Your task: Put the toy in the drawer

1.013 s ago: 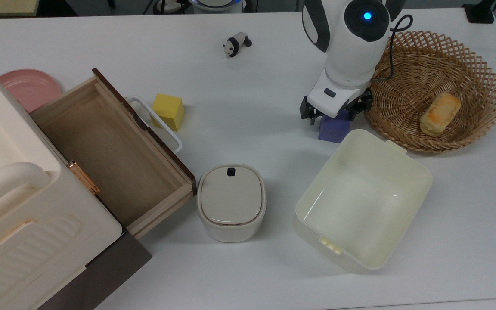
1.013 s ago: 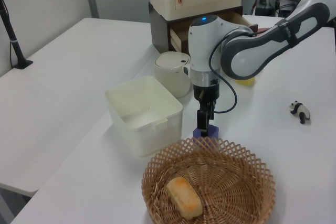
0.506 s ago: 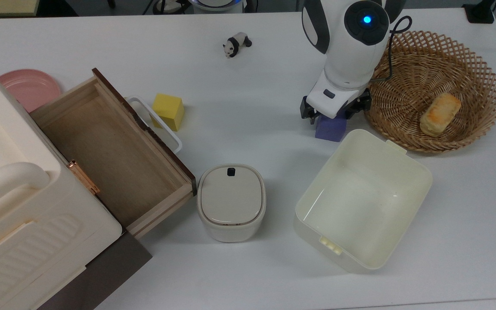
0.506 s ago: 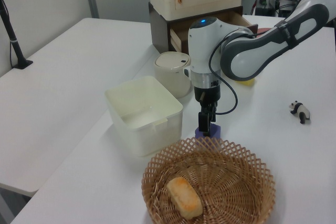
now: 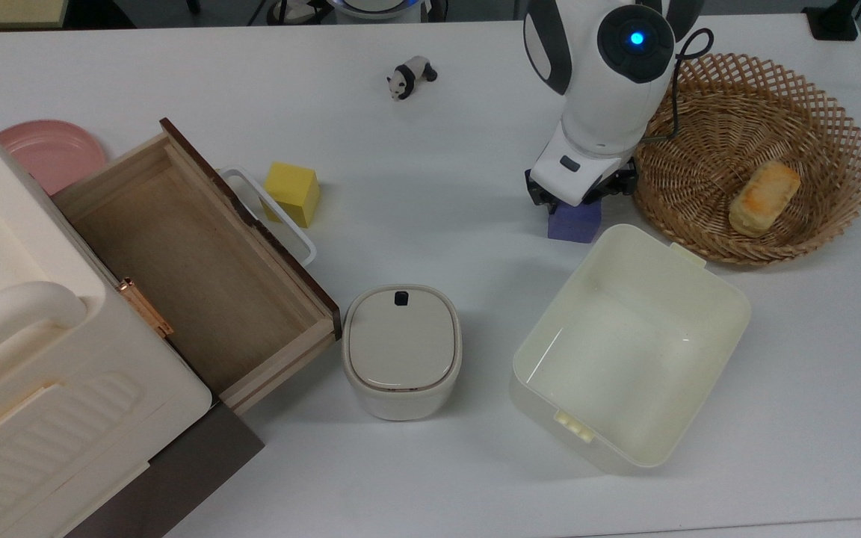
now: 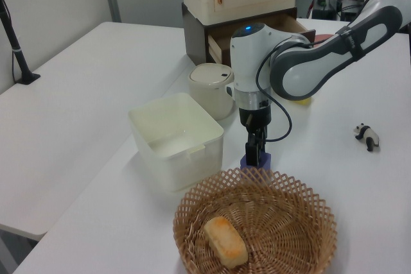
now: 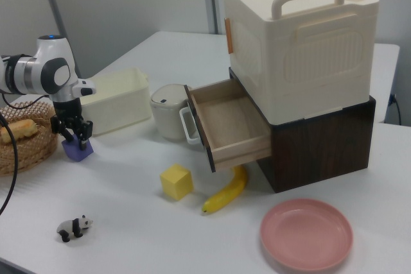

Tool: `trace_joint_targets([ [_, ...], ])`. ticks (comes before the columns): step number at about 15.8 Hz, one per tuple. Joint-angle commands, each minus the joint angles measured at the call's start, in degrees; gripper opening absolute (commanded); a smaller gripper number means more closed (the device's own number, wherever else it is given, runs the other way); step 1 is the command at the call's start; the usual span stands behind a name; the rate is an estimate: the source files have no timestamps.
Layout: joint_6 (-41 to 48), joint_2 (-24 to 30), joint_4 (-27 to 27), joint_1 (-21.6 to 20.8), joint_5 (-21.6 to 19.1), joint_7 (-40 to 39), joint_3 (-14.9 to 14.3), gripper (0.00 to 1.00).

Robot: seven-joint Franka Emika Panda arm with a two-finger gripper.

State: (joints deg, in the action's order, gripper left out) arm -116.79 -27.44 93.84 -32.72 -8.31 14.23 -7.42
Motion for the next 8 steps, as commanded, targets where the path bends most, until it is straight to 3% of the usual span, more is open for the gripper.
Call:
trace_joint_targets([
  [1, 6.38, 2.11, -0.59, -0.68, -0.83, -1.83, -2.68, 0.46],
  [8, 12.90, 6.51, -5.60, -0.07, -1.27, -6.31, -10.15, 0.47],
])
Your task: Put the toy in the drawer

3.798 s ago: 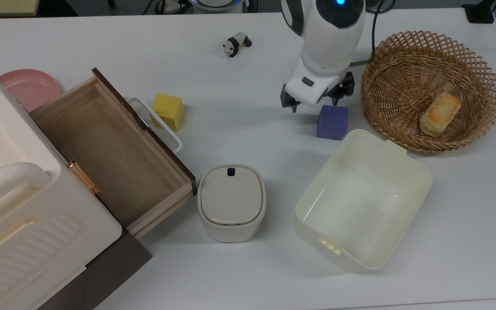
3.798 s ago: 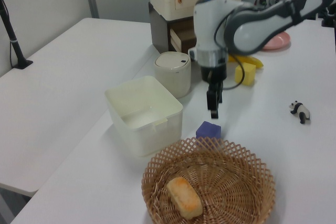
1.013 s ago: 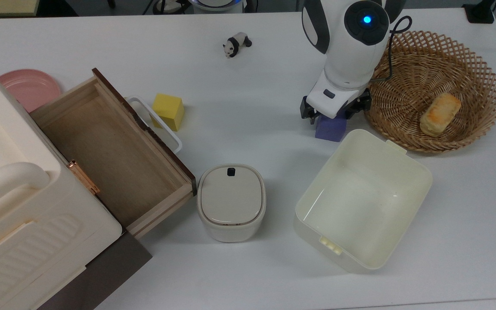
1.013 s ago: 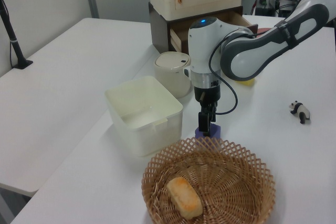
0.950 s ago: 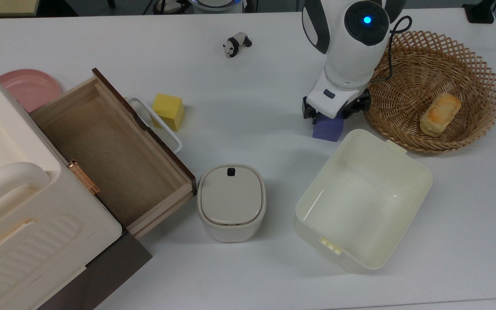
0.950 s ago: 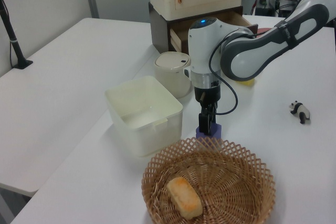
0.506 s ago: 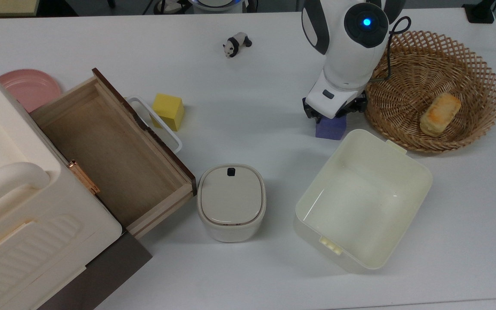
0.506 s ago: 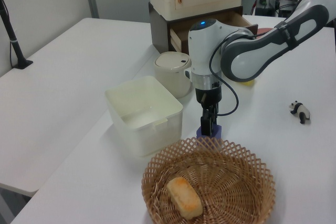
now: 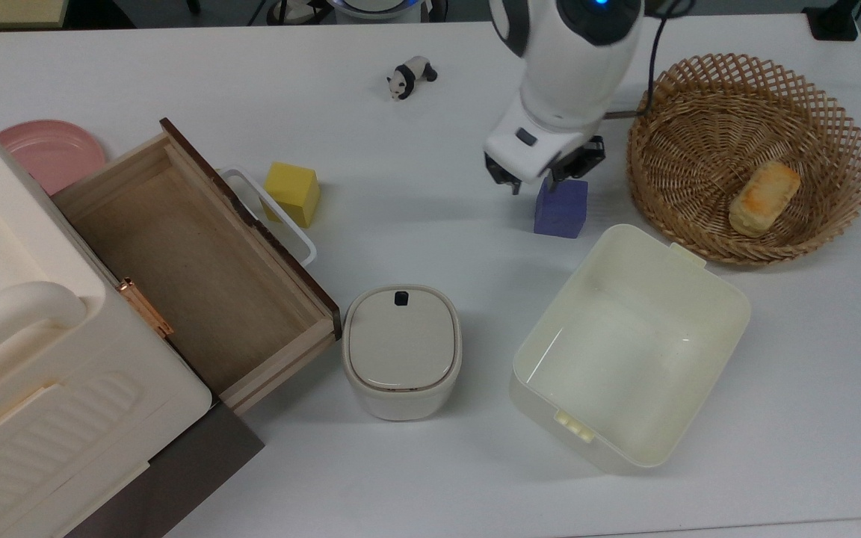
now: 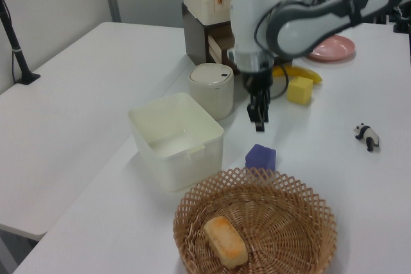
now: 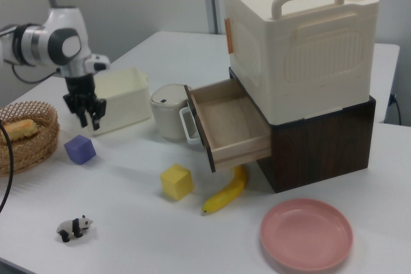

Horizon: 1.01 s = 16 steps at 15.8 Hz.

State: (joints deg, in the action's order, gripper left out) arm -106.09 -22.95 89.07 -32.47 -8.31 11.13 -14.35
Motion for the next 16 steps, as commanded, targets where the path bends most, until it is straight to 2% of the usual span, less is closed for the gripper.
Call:
trace_joint_targets([
  [1, 2.81, 2.03, -1.43, -0.31, -1.44, -3.83, -4.01, 0.47],
  [3, 3.17, 1.94, -1.79, -0.31, -2.15, -5.06, -5.24, 0.58],
  [6, 3.26, 1.77, -1.44, -0.22, -2.76, -7.17, -5.34, 0.94],
  [7, 3.34, 1.77, -1.35, -0.31, -2.76, -7.61, -5.34, 1.00],
  [11, 3.34, 1.68, -1.26, -0.22, -2.85, -7.88, -5.25, 1.00],
  [13, 7.71, 1.94, -0.74, -0.22, -2.33, -11.98, -5.25, 1.00],
  [15, 11.77, 4.04, 0.75, 1.43, -2.06, -15.87, -5.07, 1.00],
  [16, 11.78, 6.05, 3.19, 2.40, -2.06, -16.66, -5.07, 1.00],
])
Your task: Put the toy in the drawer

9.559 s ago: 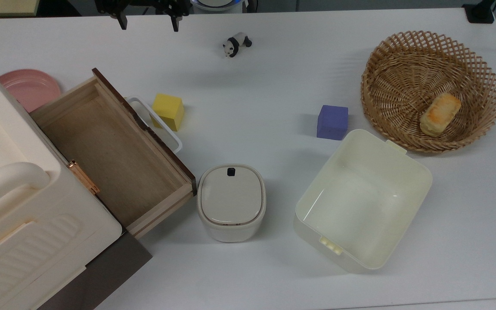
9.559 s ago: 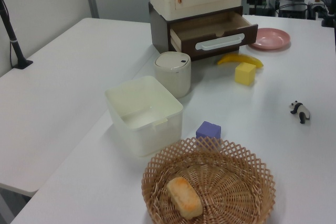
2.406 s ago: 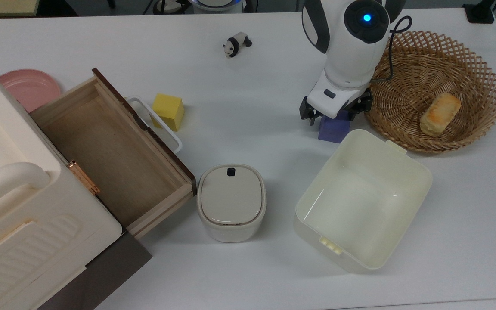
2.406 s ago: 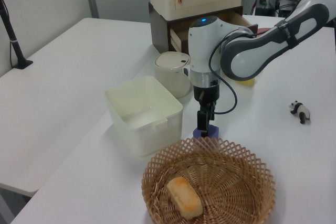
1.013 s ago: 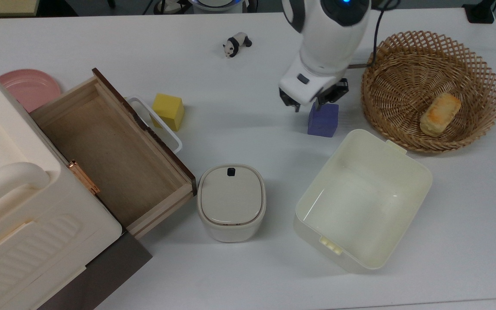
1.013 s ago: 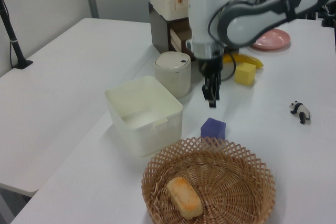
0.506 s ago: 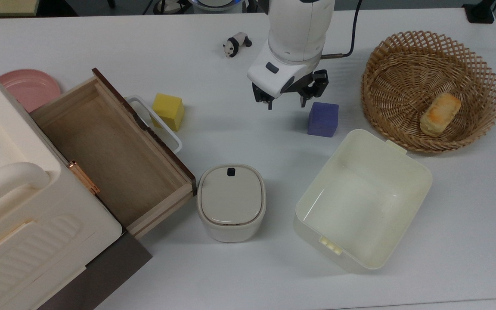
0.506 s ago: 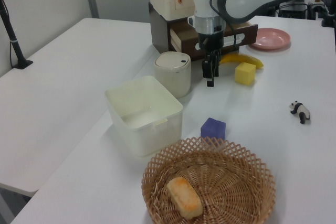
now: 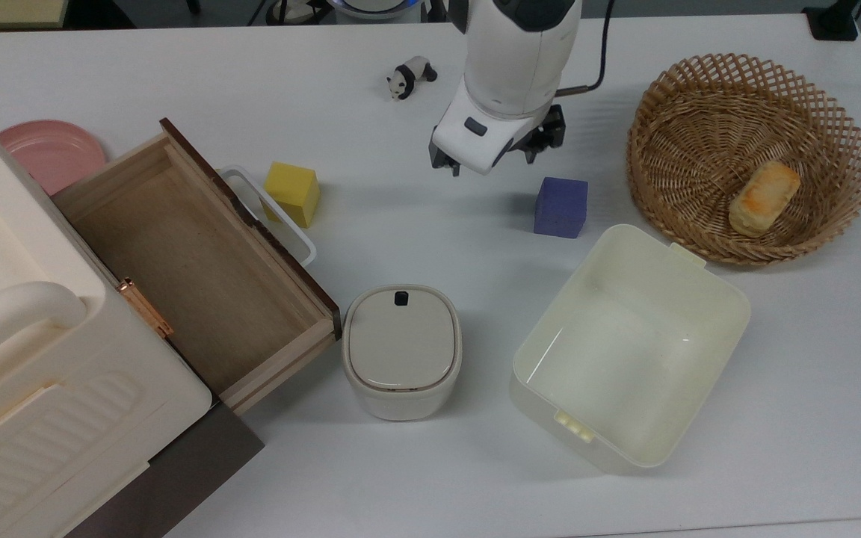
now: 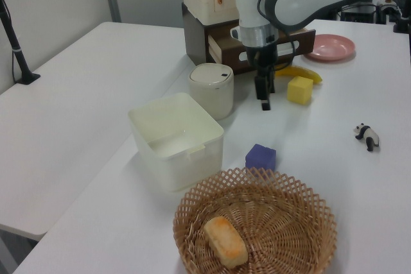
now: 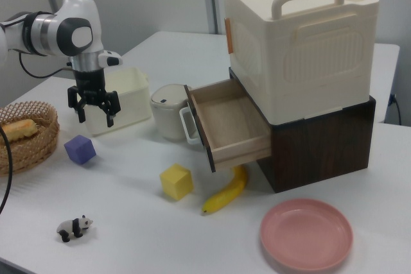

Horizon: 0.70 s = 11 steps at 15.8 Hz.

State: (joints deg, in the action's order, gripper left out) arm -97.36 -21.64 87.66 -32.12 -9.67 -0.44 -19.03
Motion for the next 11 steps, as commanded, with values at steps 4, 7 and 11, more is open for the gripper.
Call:
trace_joint_targets([
  [4, 2.36, 11.25, 15.58, 3.37, 4.30, -5.01, 0.57, 1.00],
  [7, 1.47, 17.23, 23.41, 6.17, 5.72, -4.92, 3.38, 1.00],
  [11, -2.19, 27.76, 35.71, 14.43, 6.25, -1.00, 9.35, 1.00],
])
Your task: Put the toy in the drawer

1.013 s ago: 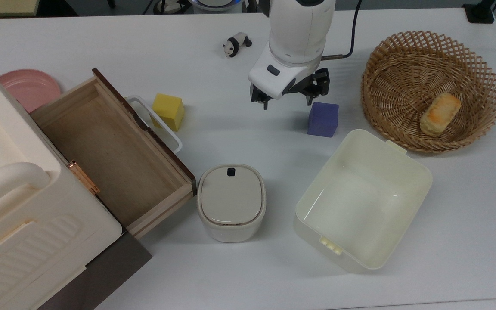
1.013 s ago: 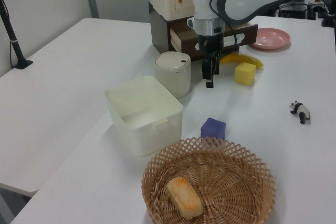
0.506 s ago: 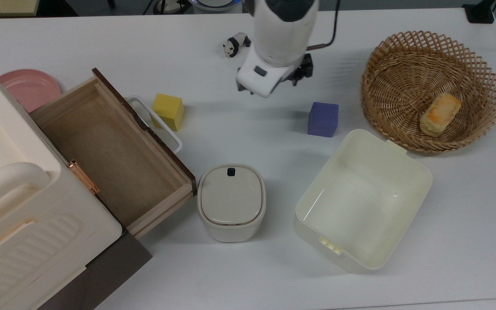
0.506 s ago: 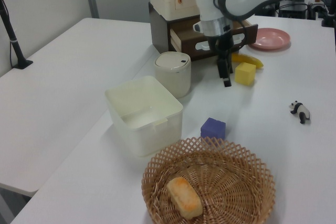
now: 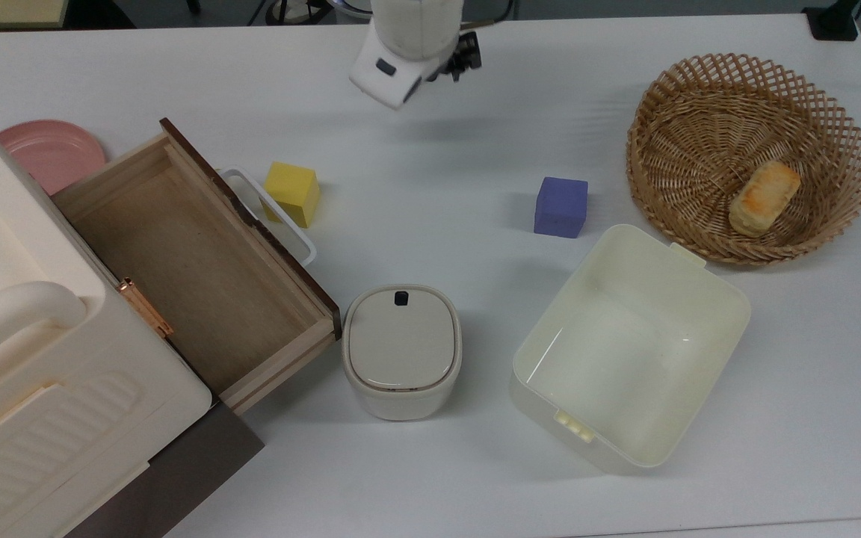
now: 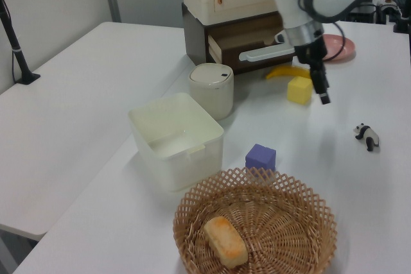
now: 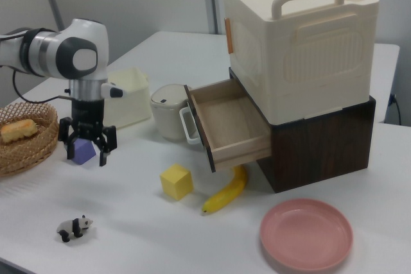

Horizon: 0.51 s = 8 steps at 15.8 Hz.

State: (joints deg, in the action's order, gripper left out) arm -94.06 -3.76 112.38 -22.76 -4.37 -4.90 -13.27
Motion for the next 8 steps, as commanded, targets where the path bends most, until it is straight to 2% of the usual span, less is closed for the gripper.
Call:
trace_joint_targets([
  [1, -7.44, 11.31, 12.67, 6.14, 0.94, 6.45, 4.13, 1.00],
  [4, -9.12, 12.11, 13.74, 9.22, 0.94, 17.00, 6.41, 1.00],
  [6, -10.88, 12.81, 14.87, 10.54, 0.94, 19.05, 7.03, 1.00],
  [8, -12.46, 14.30, 18.55, 10.98, 0.94, 19.31, 7.73, 1.00],
])
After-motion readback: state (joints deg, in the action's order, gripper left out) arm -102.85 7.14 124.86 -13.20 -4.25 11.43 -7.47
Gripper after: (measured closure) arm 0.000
